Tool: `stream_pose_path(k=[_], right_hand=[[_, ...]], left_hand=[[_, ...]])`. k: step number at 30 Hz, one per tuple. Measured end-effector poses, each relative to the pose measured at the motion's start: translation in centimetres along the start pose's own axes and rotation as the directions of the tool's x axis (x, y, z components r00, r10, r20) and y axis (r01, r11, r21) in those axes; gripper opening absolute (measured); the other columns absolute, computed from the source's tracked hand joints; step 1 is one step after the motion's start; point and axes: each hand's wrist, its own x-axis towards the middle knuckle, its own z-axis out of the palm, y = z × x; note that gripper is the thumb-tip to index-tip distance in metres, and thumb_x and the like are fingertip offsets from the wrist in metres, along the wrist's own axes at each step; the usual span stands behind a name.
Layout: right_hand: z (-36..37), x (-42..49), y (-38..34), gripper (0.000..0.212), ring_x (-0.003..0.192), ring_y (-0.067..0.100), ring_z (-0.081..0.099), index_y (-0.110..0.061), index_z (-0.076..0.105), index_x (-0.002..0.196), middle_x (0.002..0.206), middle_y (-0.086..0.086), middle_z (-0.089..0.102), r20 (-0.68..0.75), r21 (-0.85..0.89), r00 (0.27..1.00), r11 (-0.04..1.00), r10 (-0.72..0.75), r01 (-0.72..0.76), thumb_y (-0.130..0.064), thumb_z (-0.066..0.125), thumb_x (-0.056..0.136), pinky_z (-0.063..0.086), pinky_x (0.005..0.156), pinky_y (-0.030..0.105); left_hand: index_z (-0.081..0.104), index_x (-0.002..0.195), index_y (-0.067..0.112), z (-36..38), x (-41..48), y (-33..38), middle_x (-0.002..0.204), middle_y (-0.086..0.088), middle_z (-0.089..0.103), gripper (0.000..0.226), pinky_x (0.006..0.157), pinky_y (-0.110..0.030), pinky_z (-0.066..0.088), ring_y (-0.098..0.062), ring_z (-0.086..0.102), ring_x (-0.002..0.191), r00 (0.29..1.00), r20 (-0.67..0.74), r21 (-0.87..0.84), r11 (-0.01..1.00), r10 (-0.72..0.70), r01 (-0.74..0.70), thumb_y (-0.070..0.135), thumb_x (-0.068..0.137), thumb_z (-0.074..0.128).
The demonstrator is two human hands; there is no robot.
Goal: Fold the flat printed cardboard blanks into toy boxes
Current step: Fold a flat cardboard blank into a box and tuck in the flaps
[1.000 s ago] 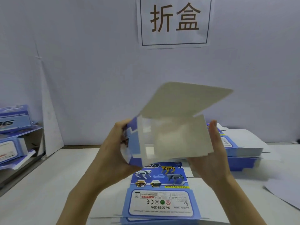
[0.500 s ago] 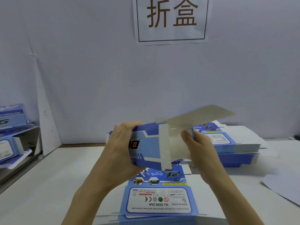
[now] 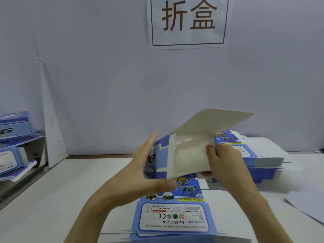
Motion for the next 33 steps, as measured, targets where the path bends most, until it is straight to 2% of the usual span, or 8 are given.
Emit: stream_pose_path(k=[2, 4, 8, 11, 15, 26, 29, 33], right_hand=[[0.3, -0.1, -0.2, 0.044, 0.049, 0.015, 0.064, -0.004, 0.044, 0.062, 0.057, 0.009, 0.054, -0.024, -0.026, 1.0, 1.0, -0.012, 0.012, -0.021, 0.039, 0.102, 0.05, 0.044, 0.027], [0.5, -0.1, -0.4, 0.046, 0.037, 0.006, 0.056, -0.005, 0.042, 0.059, 0.051, 0.004, 0.05, -0.053, -0.036, 0.998, 0.999, -0.024, 0.022, -0.021, 0.038, 0.102, 0.04, 0.034, 0.018], [0.3, -0.6, -0.9, 0.046, 0.048, 0.011, 0.043, -0.013, 0.034, 0.057, 0.054, -0.001, 0.041, -0.07, -0.169, 0.99, 0.98, -0.121, 0.108, -0.021, 0.039, 0.102, 0.032, 0.042, 0.02], [0.7, -1.3, -1.7, 0.046, 0.052, 0.009, 0.034, -0.017, 0.03, 0.058, 0.055, -0.003, 0.037, -0.036, -0.202, 0.979, 0.961, -0.199, 0.188, -0.026, 0.038, 0.102, 0.033, 0.056, 0.024], [1.3, -2.0, -2.4, 0.044, 0.051, 0.007, 0.03, -0.023, 0.025, 0.061, 0.055, -0.008, 0.033, -0.019, -0.186, 0.961, 0.945, -0.276, 0.268, -0.028, 0.037, 0.102, 0.037, 0.055, 0.012], [2.0, -1.7, -1.7, 0.02, 0.061, 0.008, 0.041, -0.025, 0.036, 0.082, 0.074, 0.003, 0.05, 0.056, -0.059, 0.984, 0.983, -0.17, 0.173, -0.019, 0.038, 0.101, 0.035, 0.051, 0.012], [1.8, -1.8, -1.4, 0.026, 0.064, 0.011, 0.059, -0.044, 0.039, 0.11, 0.085, 0.002, 0.064, 0.08, 0.14, 0.991, 0.986, -0.107, 0.095, -0.021, 0.046, 0.099, 0.046, 0.05, 0.016], [0.5, -1.4, -1.5, 0.011, 0.062, 0.013, 0.067, -0.019, 0.054, 0.086, 0.081, 0.002, 0.064, 0.055, 0.365, 0.994, 0.924, 0.096, -0.11, -0.027, 0.058, 0.092, 0.053, 0.044, 0.025]], left_hand=[[0.015, 0.141, 0.054, 0.0, 0.7, 0.2, 0.133, 0.036, 0.021, 0.153, 0.094, -0.025, 0.048, 0.026, 0.042, 0.105, 0.996, -0.063, -0.067, 0.996, -0.058, 0.054, 0.084, 0.001, 0.069], [0.015, 0.147, 0.045, 0.3, 1.3, 0.1, 0.136, 0.033, 0.022, 0.162, 0.096, -0.018, 0.041, 0.019, 0.041, 0.11, 0.993, -0.1, -0.079, 0.995, -0.065, 0.057, 0.088, -0.003, 0.063], [0.039, 0.13, 0.045, 0.6, 0.6, -0.1, 0.108, 0.013, 0.062, 0.094, 0.052, -0.009, 0.046, 0.009, 0.059, 0.063, 0.995, -0.097, -0.13, 0.991, -0.006, -0.006, 0.062, 0.042, 0.07], [0.045, 0.112, 0.041, 0.7, 0.3, -0.2, 0.082, 0.025, 0.064, 0.06, 0.054, -0.007, 0.045, 0.008, 0.06, 0.066, 0.987, -0.156, -0.126, 0.992, -0.045, 0.025, 0.06, 0.061, 0.071], [0.045, 0.099, 0.027, 1.0, 0.3, -1.0, 0.067, 0.007, 0.056, 0.004, 0.054, -0.005, 0.041, -0.004, 0.056, 0.058, 0.856, -0.512, 0.292, 0.951, 0.069, 0.098, 0.024, 0.1, 0.045], [0.058, 0.116, -0.001, 1.0, 0.7, -1.2, 0.06, 0.008, 0.047, 0.032, 0.047, -0.014, 0.031, -0.009, 0.046, 0.053, 0.768, -0.562, 0.635, 0.756, 0.307, 0.162, 0.019, 0.101, 0.038], [0.046, 0.14, 0.02, 0.8, 0.0, -0.3, 0.103, 0.011, 0.068, 0.058, 0.06, -0.005, 0.042, -0.008, 0.062, 0.084, 0.805, -0.509, 0.517, 0.856, 0.307, 0.001, 0.052, 0.091, 0.047], [0.0, 0.144, 0.059, -0.2, -1.0, 0.4, 0.146, 0.04, 0.025, 0.115, 0.101, -0.009, 0.032, 0.014, 0.031, 0.133, 0.907, -0.305, 0.207, 0.95, 0.29, -0.235, 0.081, 0.053, 0.067]])
